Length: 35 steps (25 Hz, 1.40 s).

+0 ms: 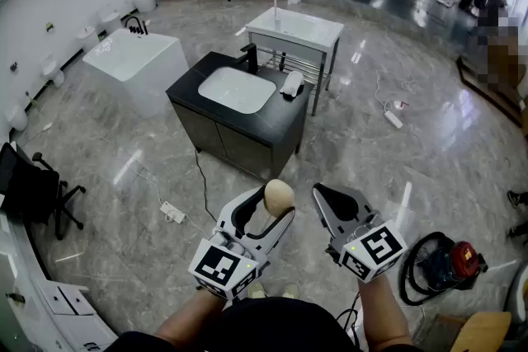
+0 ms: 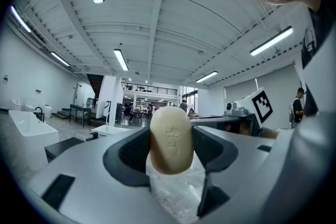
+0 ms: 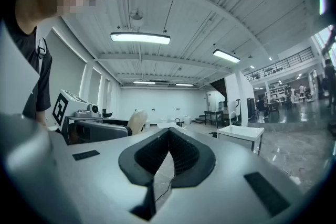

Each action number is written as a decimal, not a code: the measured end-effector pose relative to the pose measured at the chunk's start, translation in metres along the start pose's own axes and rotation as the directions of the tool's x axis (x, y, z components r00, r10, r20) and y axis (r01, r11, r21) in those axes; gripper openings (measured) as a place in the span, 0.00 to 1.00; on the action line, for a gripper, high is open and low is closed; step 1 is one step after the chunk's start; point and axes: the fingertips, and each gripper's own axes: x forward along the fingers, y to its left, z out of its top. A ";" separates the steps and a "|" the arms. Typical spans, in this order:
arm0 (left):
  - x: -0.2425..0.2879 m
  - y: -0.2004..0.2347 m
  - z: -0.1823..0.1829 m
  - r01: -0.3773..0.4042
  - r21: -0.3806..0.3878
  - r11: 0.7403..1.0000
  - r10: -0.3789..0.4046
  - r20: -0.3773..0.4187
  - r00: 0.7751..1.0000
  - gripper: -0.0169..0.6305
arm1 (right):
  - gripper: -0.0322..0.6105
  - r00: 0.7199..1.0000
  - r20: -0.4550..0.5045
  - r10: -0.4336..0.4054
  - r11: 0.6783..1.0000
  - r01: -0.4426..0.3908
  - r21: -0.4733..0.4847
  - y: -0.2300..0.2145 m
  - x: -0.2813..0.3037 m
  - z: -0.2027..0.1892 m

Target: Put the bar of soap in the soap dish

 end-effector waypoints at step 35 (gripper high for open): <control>0.025 -0.032 -0.003 -0.055 0.000 0.999 0.055 0.015 0.998 0.43 | 0.06 0.999 0.025 0.044 0.998 -0.045 0.033 -0.020 -0.041 -0.008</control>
